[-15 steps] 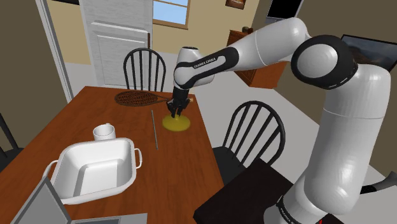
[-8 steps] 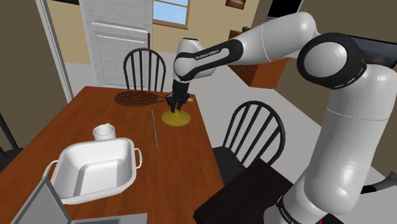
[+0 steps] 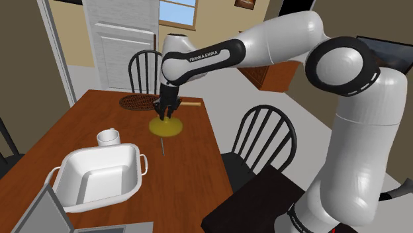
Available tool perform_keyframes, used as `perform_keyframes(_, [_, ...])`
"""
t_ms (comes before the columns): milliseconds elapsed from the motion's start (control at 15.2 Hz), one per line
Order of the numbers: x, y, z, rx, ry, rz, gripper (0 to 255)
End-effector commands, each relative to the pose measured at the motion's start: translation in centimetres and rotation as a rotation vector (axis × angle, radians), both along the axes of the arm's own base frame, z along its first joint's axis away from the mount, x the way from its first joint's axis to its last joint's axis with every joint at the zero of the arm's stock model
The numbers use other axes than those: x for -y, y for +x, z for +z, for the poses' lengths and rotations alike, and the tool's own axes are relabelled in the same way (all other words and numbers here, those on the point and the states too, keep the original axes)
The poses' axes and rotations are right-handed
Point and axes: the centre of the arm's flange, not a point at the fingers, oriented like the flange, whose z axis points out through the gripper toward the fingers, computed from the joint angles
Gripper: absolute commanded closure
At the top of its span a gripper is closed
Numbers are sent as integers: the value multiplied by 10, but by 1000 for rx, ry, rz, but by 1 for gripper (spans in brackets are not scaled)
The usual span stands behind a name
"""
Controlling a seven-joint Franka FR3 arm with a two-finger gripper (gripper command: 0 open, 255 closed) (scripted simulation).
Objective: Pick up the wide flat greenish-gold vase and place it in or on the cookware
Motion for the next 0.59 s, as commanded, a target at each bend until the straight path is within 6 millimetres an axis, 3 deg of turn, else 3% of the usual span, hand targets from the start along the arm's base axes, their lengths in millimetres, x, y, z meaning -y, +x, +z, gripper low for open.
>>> perform_keyframes(0, [-26,2,1,1,0,-2,255])
perform_keyframes(528, [-131,-2,13,1,0,-2,255])
